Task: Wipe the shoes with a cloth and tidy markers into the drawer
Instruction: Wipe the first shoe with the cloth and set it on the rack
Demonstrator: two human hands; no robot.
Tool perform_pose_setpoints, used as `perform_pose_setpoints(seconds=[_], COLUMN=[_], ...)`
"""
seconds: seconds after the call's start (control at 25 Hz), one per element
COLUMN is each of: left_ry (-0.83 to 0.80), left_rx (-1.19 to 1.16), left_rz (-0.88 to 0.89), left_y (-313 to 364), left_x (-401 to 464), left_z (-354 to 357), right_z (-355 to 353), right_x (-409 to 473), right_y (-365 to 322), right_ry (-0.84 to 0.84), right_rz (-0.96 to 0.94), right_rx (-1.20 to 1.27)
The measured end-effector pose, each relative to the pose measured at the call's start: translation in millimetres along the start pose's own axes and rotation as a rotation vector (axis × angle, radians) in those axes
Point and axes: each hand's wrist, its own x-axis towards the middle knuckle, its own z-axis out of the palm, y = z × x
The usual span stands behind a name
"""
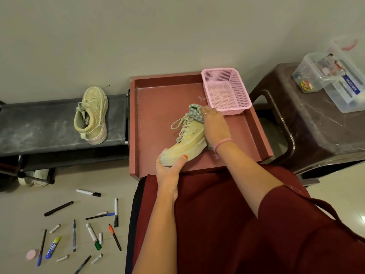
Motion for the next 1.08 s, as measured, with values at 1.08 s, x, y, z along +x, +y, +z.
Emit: perform_pose_setpoints(seconds=[1.08], left_ry=[0.194], left_rx=[0.109], left_rz=[0.012], left_y=[-3.2], left_x=[3.8], left_z=[5.4], right_z=[14.9], right_x=[-102.5], right_y=[-44.6], right_ry=[-0.125], right_rz=[-0.292], right_rx=[0.321])
